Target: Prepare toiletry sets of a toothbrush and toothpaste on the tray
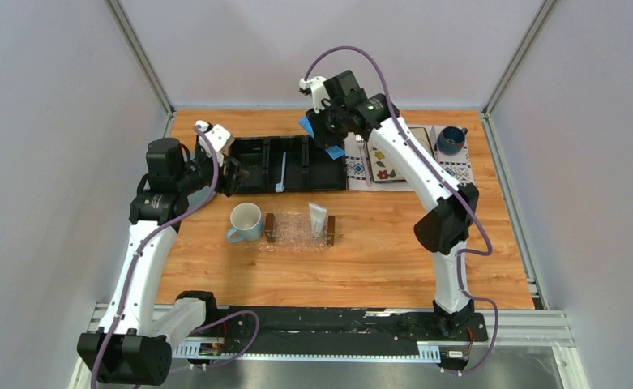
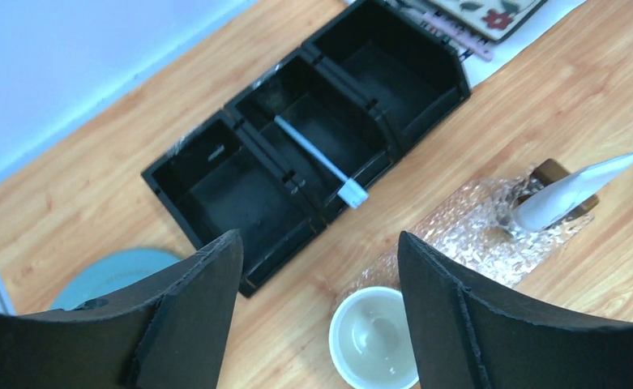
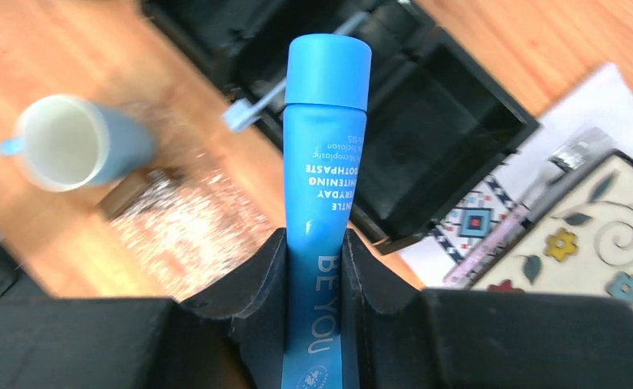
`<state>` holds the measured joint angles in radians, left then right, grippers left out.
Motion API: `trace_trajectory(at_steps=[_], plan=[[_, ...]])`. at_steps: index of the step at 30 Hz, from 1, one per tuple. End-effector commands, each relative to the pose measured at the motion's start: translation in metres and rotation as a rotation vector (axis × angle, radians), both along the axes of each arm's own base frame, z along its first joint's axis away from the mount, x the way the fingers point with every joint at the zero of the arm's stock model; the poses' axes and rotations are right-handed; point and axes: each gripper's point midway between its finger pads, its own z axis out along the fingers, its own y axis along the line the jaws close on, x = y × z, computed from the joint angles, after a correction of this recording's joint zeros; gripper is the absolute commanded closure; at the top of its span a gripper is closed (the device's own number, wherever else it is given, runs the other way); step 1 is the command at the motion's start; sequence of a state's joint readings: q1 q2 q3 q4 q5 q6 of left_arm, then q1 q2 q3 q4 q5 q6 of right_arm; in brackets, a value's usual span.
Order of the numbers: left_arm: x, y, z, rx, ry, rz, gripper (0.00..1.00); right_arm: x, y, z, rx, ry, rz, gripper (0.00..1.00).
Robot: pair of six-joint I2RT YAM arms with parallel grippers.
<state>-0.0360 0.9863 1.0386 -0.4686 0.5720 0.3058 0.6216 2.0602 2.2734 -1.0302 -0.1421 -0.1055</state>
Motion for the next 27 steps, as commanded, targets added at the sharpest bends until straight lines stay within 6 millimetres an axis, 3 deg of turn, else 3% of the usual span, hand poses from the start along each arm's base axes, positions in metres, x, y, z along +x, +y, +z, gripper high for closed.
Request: trace_trajectory(at_steps=[1,4,9,11,15,19,27], plan=[[-0.014,-0.031,0.050,0.016,-0.147,-0.142,0.20,-0.068,0.019,0.054,0.149,0.056,0.289,0.80],[-0.026,-0.044,0.063,0.110,-0.250,-0.194,0.19,-0.098,0.021,0.063,0.166,0.096,0.392,0.80],[-0.040,-0.057,0.083,0.197,-0.351,-0.285,0.17,-0.138,0.023,0.059,0.165,0.143,0.511,0.80],[-0.044,-0.063,0.080,0.232,-0.365,-0.335,0.17,-0.149,0.025,0.058,0.171,0.164,0.549,0.80],[-0.053,-0.074,0.077,0.290,-0.396,-0.440,0.16,-0.167,0.027,0.058,0.185,0.204,0.604,0.80],[-0.068,-0.081,0.060,0.355,-0.371,-0.562,0.16,-0.178,0.028,0.059,0.170,0.194,0.634,0.80],[-0.087,-0.093,0.055,0.299,-0.315,-0.665,0.16,-0.193,0.031,0.065,0.128,0.107,0.667,0.81]])
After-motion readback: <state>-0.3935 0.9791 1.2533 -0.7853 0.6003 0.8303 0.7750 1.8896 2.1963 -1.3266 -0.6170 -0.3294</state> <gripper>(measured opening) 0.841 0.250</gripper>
